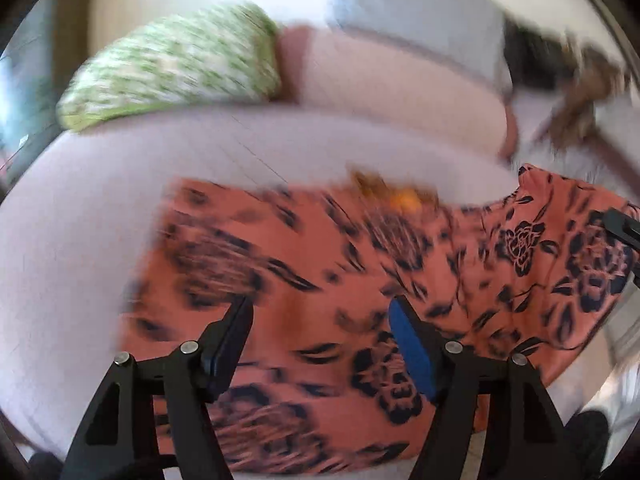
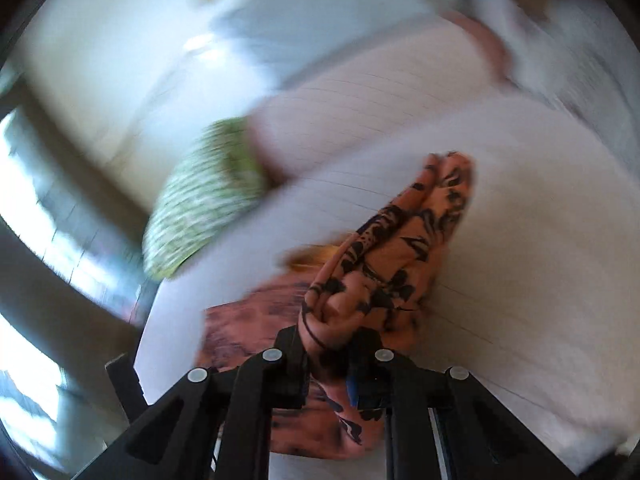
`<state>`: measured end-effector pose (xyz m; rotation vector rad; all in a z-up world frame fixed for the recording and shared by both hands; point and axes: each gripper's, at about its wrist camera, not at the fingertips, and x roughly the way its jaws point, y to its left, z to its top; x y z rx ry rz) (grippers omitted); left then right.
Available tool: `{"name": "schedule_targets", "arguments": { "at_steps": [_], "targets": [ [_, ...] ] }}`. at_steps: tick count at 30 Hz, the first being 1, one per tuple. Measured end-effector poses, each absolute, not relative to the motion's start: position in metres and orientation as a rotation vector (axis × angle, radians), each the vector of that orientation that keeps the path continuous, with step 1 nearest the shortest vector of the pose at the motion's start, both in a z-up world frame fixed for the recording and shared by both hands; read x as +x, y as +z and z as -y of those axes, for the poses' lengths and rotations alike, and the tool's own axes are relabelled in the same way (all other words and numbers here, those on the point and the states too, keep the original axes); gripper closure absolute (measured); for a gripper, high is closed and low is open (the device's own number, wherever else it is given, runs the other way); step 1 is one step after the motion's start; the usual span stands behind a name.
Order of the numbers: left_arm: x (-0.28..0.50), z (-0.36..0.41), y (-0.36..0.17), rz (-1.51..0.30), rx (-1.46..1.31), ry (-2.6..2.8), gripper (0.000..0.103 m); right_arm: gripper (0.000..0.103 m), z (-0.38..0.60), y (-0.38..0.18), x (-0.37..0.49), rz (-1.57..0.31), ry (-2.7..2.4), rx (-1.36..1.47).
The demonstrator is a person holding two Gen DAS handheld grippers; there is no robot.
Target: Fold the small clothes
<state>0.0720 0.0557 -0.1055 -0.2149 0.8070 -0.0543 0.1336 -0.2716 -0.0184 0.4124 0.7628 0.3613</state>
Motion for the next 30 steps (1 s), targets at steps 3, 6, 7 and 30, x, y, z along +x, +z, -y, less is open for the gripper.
{"name": "schedule_targets", "arguments": {
  "at_steps": [3,6,7,30],
  "targets": [
    [0.042,-0.104,-0.093,-0.735,-0.286,0.033,0.032,0.089,0.190,-0.002,0.126,-0.748,0.516,0.296],
    [0.021,-0.146,-0.105,-0.744,-0.363,0.100,0.032,0.079,0.129,-0.043,0.126,-0.835,0.645,0.272],
    [0.016,-0.154,-0.111,-0.754,-0.380,0.118,0.032,0.058,0.112,-0.070,0.133,-0.899,0.694,0.266],
    [0.074,-0.085,-0.164,-1.039,-0.663,-0.192,0.089,0.022,0.220,-0.109,0.124,-0.940,0.571,0.487]
  ]
}}
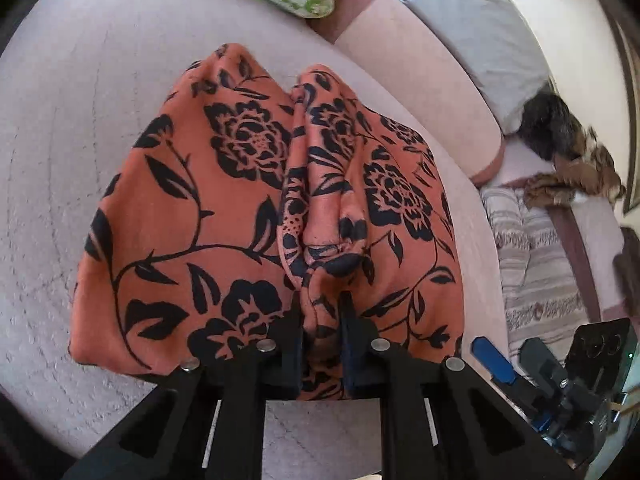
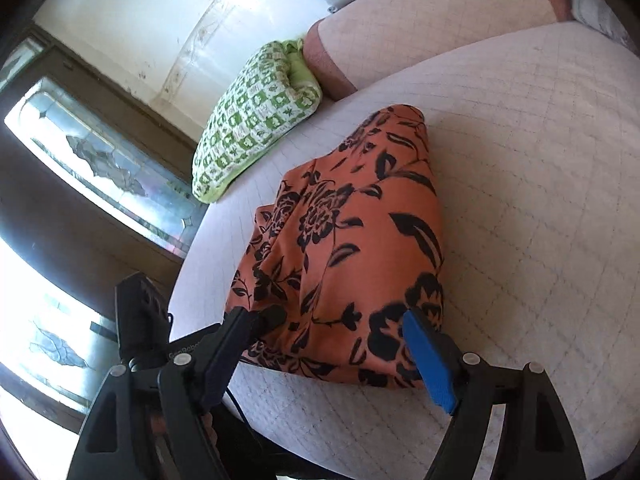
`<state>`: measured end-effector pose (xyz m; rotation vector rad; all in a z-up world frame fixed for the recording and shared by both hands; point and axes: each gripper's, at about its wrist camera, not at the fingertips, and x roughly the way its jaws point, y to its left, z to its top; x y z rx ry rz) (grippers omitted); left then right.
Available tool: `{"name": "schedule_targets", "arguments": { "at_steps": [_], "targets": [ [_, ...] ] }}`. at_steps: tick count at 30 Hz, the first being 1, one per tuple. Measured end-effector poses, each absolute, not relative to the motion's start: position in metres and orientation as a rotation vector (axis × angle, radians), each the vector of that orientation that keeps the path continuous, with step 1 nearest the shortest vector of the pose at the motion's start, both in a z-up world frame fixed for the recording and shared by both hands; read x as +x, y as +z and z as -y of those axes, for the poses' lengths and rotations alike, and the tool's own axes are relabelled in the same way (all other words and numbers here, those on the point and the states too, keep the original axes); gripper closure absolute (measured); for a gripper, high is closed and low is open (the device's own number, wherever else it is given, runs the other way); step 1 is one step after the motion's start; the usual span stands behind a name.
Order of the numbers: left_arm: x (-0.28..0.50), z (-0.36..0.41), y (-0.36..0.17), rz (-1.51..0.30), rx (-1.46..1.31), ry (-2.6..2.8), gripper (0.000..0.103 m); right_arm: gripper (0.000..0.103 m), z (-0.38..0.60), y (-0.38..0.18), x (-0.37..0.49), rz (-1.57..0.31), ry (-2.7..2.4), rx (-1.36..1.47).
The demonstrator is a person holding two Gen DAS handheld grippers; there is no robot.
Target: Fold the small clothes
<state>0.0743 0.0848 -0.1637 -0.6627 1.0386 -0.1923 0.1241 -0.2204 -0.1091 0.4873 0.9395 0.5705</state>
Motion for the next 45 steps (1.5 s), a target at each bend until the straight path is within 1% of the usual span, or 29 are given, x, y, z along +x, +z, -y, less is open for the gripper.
{"name": "schedule_targets", "arguments": {
  "at_steps": [2,3,4,6,8,11,14,15,16,17,18,19,20,21,24,27,30,31,32,34,35,36,38,41,43,44,45],
  "targets": [
    [0.067,-0.081,-0.156,-0.981,-0.580,-0.168,0.089,0.021,0.209,-0.086,0.138,-0.937,0.579,0.415],
    [0.063,-0.077,-0.153,-0.959,-0.545,-0.159,0.089,0.018,0.200,-0.074,0.148,-0.947,0.569,0.362],
    [0.061,-0.073,-0.154,-0.946,-0.526,-0.152,0.089,0.012,0.188,-0.064,0.158,-0.961,0.564,0.319],
    [0.060,-0.069,-0.160,-0.934,-0.497,-0.137,0.089,0.011,0.144,-0.049,0.192,-1.037,0.549,0.196],
    [0.063,-0.071,-0.163,-0.925,-0.486,-0.126,0.089,0.011,0.100,-0.041,0.217,-1.064,0.549,0.105],
    [0.063,-0.067,-0.167,-0.911,-0.458,-0.120,0.089,0.011,0.012,-0.062,0.260,-1.222,0.507,-0.114],
    [0.059,-0.066,-0.169,-0.899,-0.424,-0.116,0.089,0.012,-0.031,-0.098,0.286,-1.328,0.386,-0.246],
    [0.059,-0.065,-0.169,-0.896,-0.412,-0.117,0.089,0.015,-0.038,-0.112,0.292,-1.377,0.354,-0.281],
    [0.058,-0.065,-0.170,-0.896,-0.408,-0.118,0.089,0.034,-0.041,-0.132,0.297,-1.442,0.300,-0.339],
    [0.058,-0.066,-0.171,-0.894,-0.405,-0.121,0.089,0.043,-0.040,-0.140,0.298,-1.454,0.271,-0.364],
    [0.058,-0.066,-0.171,-0.890,-0.400,-0.123,0.089,0.046,-0.038,-0.139,0.298,-1.447,0.282,-0.357],
    [0.057,-0.066,-0.171,-0.881,-0.395,-0.126,0.089,0.062,-0.034,-0.135,0.297,-1.439,0.297,-0.333],
    [0.053,-0.068,-0.169,-0.875,-0.393,-0.130,0.089,0.074,-0.030,-0.131,0.297,-1.436,0.309,-0.308],
    [0.051,-0.068,-0.166,-0.862,-0.390,-0.135,0.089,0.078,-0.019,-0.122,0.297,-1.429,0.332,-0.233],
    [0.036,-0.072,-0.143,-0.785,-0.370,-0.145,0.089,0.080,0.006,-0.101,0.292,-1.382,0.391,-0.104],
    [0.020,-0.078,-0.116,-0.705,-0.348,-0.143,0.089,0.080,0.020,-0.074,0.283,-1.327,0.447,-0.010],
    [0.002,-0.093,-0.099,-0.651,-0.344,-0.116,0.089,0.080,0.008,-0.052,0.271,-1.302,0.529,0.031],
    [0.000,-0.098,-0.101,-0.655,-0.347,-0.100,0.089,0.076,0.001,-0.054,0.270,-1.316,0.548,0.035],
    [0.003,-0.104,-0.106,-0.669,-0.360,-0.068,0.089,0.076,-0.005,-0.060,0.270,-1.322,0.568,0.039],
    [0.009,-0.122,-0.129,-0.736,-0.400,-0.004,0.089,0.067,-0.017,-0.087,0.274,-1.331,0.626,0.119],
    [0.014,-0.134,-0.144,-0.790,-0.452,0.021,0.089,0.067,-0.020,-0.098,0.277,-1.348,0.647,0.139],
    [0.018,-0.142,-0.157,-0.837,-0.488,0.033,0.089,0.068,-0.023,-0.121,0.278,-1.387,0.650,0.145],
    [0.019,-0.151,-0.169,-0.867,-0.546,0.028,0.089,0.067,-0.027,-0.135,0.272,-1.383,0.646,0.105],
    [0.019,-0.142,-0.161,-0.844,-0.495,0.021,0.089,0.068,-0.024,-0.128,0.268,-1.363,0.636,0.087],
    [0.018,-0.138,-0.162,-0.849,-0.485,0.021,0.089,0.067,-0.028,-0.118,0.270,-1.346,0.616,0.033],
    [0.018,-0.138,-0.161,-0.847,-0.487,0.021,0.089,0.052,-0.032,-0.113,0.272,-1.344,0.621,0.025],
    [0.016,-0.140,-0.160,-0.842,-0.494,0.025,0.089,0.031,-0.030,-0.108,0.269,-1.334,0.641,0.042]
  ]
}}
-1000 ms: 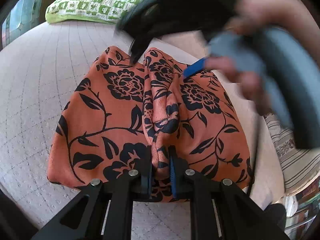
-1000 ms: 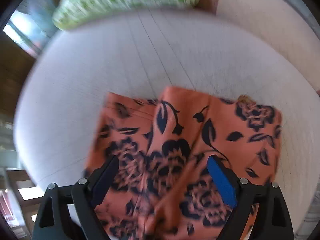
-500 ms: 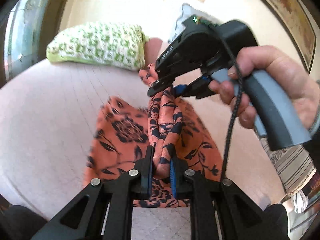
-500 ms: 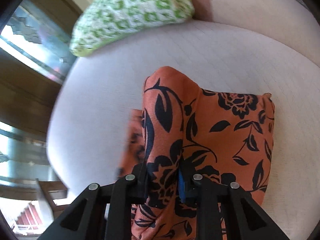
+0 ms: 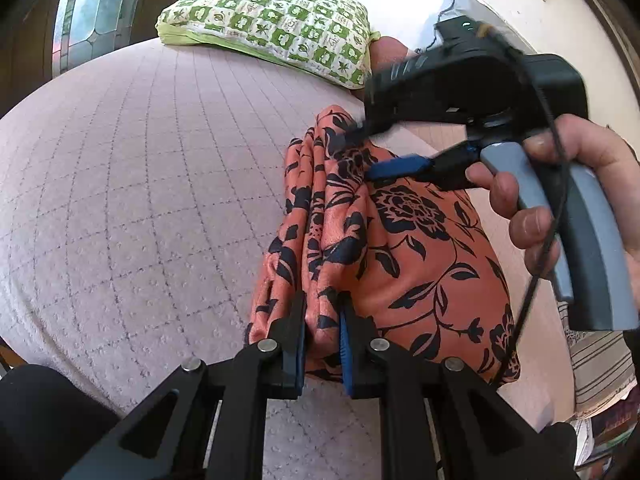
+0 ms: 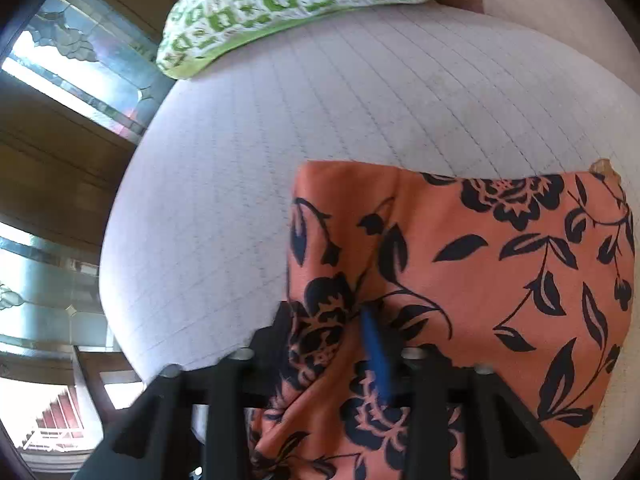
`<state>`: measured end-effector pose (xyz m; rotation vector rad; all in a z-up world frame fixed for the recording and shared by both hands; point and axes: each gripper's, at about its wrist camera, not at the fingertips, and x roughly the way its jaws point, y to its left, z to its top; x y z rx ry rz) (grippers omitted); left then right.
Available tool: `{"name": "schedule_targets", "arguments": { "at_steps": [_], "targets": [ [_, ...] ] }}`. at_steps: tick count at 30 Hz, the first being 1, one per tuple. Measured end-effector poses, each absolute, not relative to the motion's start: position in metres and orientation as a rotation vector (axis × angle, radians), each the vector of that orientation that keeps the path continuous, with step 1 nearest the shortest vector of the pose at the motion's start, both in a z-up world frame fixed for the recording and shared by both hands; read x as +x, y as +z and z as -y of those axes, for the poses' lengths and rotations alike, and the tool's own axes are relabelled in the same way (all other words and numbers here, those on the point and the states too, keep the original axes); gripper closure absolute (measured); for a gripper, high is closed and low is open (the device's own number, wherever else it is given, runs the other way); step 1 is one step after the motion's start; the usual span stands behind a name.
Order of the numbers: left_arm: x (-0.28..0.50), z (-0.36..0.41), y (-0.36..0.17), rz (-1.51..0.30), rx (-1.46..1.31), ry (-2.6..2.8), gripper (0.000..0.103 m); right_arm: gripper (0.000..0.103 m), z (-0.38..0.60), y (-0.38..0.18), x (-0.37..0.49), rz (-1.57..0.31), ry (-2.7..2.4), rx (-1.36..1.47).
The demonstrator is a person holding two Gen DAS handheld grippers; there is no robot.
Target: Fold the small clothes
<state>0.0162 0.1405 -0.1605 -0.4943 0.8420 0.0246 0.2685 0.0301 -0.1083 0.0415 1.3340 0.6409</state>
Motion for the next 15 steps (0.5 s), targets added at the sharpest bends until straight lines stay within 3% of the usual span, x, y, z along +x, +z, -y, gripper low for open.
{"name": "schedule_targets", "arguments": {
  "at_steps": [1,6,9,15],
  "targets": [
    [0.015,-0.143,-0.160,-0.835,-0.498,0.030,0.089,0.026,-0.029,-0.104,0.266,-1.316,0.654,0.062],
    [0.002,-0.139,-0.147,-0.778,-0.439,0.068,0.090,0.026,-0.034,-0.094,0.248,-1.265,0.743,0.141],
    [0.004,-0.142,-0.166,-0.875,-0.502,0.061,0.090,0.025,-0.041,-0.141,0.251,-1.408,0.727,0.125],
    [-0.009,-0.158,-0.149,-0.822,-0.599,0.035,0.086,0.025,0.035,-0.090,0.247,-1.234,0.814,0.362]
  ]
}}
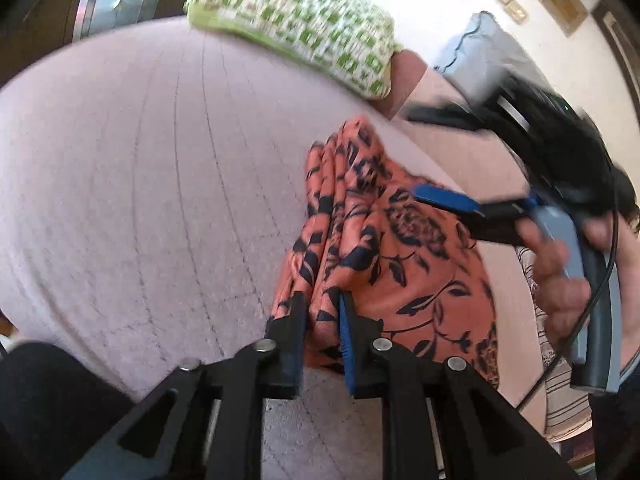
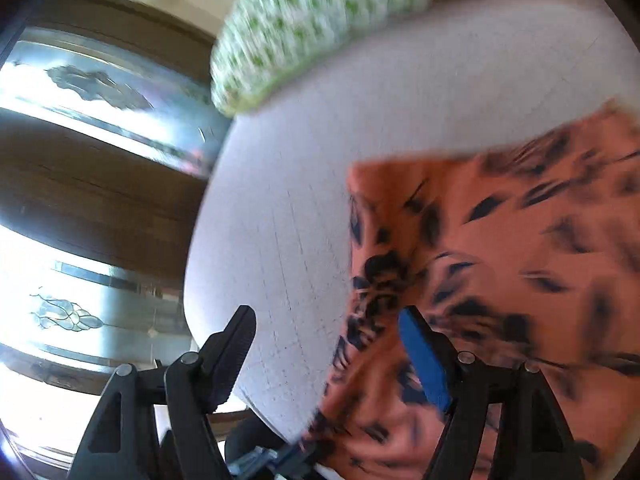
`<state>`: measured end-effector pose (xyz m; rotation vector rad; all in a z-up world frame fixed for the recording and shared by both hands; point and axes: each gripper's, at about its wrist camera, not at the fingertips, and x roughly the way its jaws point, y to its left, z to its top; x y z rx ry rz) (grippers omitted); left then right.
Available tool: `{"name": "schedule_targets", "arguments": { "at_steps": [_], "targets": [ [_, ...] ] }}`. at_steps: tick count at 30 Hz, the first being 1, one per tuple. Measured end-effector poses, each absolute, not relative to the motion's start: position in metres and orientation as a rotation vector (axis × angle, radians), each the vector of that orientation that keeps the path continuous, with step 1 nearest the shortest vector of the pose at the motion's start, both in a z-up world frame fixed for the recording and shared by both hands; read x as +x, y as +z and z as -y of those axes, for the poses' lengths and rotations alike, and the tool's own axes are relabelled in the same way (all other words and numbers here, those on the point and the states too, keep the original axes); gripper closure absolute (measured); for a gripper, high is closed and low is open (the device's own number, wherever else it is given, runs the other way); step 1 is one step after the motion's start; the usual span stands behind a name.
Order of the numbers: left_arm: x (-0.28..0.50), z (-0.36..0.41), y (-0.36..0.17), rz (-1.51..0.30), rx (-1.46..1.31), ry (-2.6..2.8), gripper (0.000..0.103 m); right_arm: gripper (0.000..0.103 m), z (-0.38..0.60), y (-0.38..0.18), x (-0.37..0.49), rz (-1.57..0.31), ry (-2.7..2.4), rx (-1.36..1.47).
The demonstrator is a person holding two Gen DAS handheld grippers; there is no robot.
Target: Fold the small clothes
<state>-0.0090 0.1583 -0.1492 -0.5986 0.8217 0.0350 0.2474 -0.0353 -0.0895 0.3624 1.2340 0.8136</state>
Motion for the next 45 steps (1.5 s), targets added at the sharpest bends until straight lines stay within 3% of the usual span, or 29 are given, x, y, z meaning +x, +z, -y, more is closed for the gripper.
{"name": "schedule_targets", "arguments": {
  "at_steps": [4,10,13,15,17,21,26,32,34,36,38,40,42,45],
  "targets": [
    [-0.010,-0.159,-0.112,-0.727,-0.522,0.020,0.086,0.025,0.122,-0.067,0.228,-1.144,0.782,0.427],
    [0.054,-0.120,-0.085,-0.723,-0.348,-0.170,0.083,0.025,0.179,-0.105,0.185,-1.167,0.890,0.712],
    [0.098,-0.106,-0.109,-0.849,-0.265,-0.158,0.082,0.025,0.173,-0.137,0.171,-1.186,0.912,0.752],
    [0.126,-0.109,-0.155,-1.021,-0.165,-0.009,0.081,0.025,0.169,-0.169,0.168,-1.247,0.880,0.789],
    [0.129,-0.117,-0.162,-0.998,-0.182,-0.011,0.080,0.025,0.167,-0.180,0.165,-1.256,0.865,0.825],
    [0.117,-0.099,-0.125,-0.930,-0.100,0.024,0.077,0.025,0.195,-0.149,0.162,-1.156,0.916,0.808],
    [0.114,-0.069,-0.091,-0.822,-0.089,-0.107,0.056,0.017,0.250,-0.148,0.208,-1.073,0.741,0.859],
    [0.157,-0.069,-0.157,-1.032,-0.134,-0.063,0.053,0.017,0.231,-0.178,0.280,-1.161,0.659,0.858],
    [0.154,-0.070,-0.156,-0.999,-0.132,-0.065,0.053,0.017,0.224,-0.186,0.298,-1.171,0.615,0.868],
    [0.153,-0.064,-0.155,-0.992,-0.083,-0.056,0.053,0.044,0.205,-0.192,0.310,-1.217,0.672,0.848],
    [0.153,-0.069,-0.156,-0.989,-0.116,-0.071,0.053,0.064,0.183,-0.162,0.301,-1.188,0.673,0.639],
    [0.149,-0.070,-0.155,-0.978,-0.135,-0.091,0.053,0.069,0.187,-0.142,0.292,-1.106,0.646,0.612],
    [0.148,-0.068,-0.155,-0.978,-0.110,-0.095,0.053,0.069,0.184,-0.168,0.298,-1.189,0.523,0.537],
    [0.147,-0.070,-0.152,-0.978,-0.123,-0.087,0.053,0.049,0.200,-0.170,0.288,-1.172,0.561,0.670]
  ]
}}
